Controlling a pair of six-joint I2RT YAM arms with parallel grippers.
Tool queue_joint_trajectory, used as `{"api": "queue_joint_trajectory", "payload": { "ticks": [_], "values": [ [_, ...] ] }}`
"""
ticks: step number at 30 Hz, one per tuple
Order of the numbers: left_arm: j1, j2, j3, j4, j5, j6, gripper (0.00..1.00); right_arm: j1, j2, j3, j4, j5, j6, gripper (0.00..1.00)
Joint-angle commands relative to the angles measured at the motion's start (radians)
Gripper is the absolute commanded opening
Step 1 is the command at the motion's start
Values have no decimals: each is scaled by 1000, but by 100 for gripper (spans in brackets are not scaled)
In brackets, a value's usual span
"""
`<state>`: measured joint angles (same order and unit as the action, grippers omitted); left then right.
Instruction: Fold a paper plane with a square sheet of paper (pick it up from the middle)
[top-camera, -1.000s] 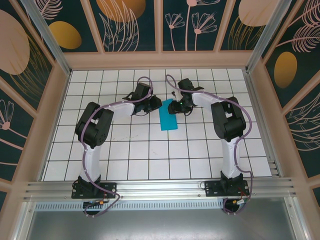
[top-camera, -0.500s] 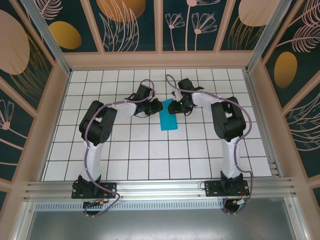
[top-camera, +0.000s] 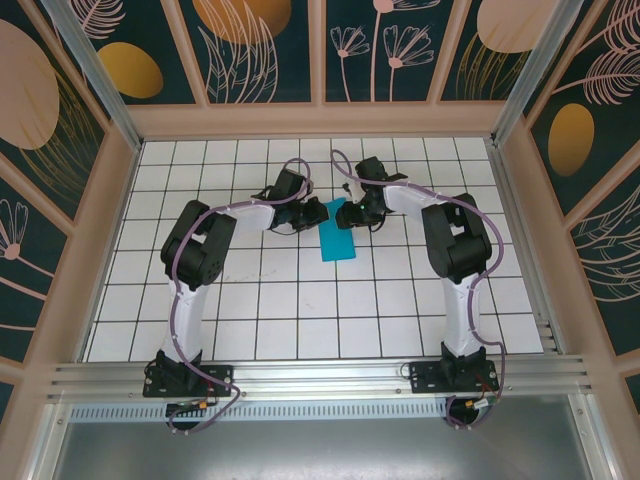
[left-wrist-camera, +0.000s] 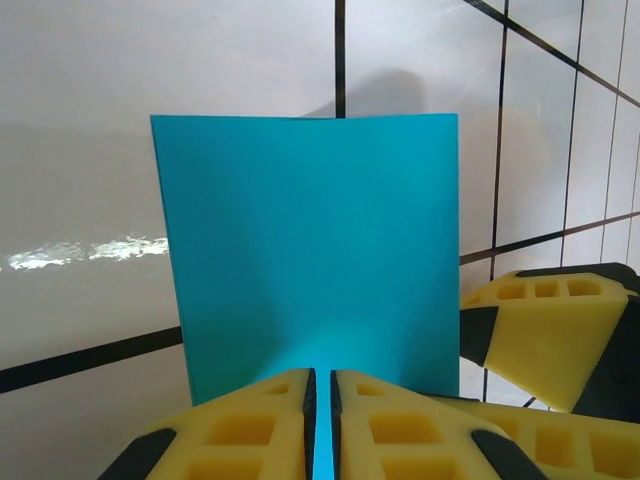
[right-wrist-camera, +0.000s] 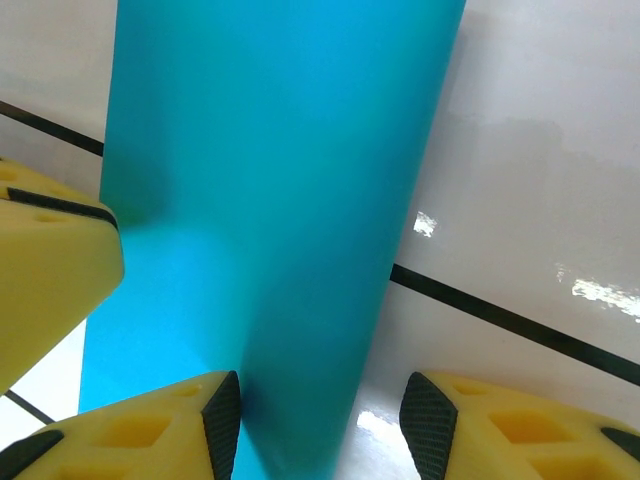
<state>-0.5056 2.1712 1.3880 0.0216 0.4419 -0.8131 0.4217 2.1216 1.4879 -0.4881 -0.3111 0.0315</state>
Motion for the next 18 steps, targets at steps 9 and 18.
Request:
{"api": "queue_joint_trajectory", "payload": {
  "ticks": [9,18],
  "values": [
    [-8,26,28,-33,10,22,16,6,115,-14,-31,79,-2,53],
    [-8,11,25,-27,7,19,16,5,130,-6,-40,79,11,53]
  ]
}}
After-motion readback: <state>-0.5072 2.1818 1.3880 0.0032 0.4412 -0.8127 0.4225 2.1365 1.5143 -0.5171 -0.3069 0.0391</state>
